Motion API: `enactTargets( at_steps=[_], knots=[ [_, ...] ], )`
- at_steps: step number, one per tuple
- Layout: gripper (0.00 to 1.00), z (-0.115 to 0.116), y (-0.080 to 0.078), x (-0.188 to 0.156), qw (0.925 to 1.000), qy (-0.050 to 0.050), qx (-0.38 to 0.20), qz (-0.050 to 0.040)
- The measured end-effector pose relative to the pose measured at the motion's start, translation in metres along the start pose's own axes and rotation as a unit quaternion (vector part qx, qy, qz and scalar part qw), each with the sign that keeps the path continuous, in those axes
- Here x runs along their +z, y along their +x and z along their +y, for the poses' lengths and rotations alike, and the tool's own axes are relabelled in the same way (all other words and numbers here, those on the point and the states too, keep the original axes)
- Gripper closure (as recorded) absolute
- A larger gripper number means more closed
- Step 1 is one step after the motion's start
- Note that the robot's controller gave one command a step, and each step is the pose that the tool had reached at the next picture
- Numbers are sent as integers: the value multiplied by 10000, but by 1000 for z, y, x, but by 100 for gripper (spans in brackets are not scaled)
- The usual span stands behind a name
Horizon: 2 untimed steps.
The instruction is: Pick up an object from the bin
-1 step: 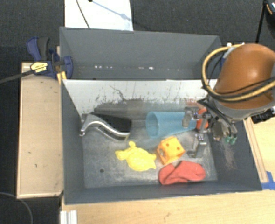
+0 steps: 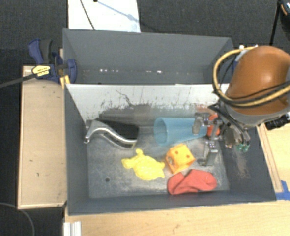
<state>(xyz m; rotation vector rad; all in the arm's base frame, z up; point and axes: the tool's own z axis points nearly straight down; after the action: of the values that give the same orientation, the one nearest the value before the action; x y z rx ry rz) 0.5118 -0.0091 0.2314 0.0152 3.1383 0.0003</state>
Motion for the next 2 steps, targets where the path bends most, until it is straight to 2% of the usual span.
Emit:
enactTargets(
  at_steps=[1, 2],
  knots=[
    [0, 31, -35, 32, 9993, 7, -357, -55],
    [0, 62, -35, 70, 9964, -5, -845, -20]
  ],
)
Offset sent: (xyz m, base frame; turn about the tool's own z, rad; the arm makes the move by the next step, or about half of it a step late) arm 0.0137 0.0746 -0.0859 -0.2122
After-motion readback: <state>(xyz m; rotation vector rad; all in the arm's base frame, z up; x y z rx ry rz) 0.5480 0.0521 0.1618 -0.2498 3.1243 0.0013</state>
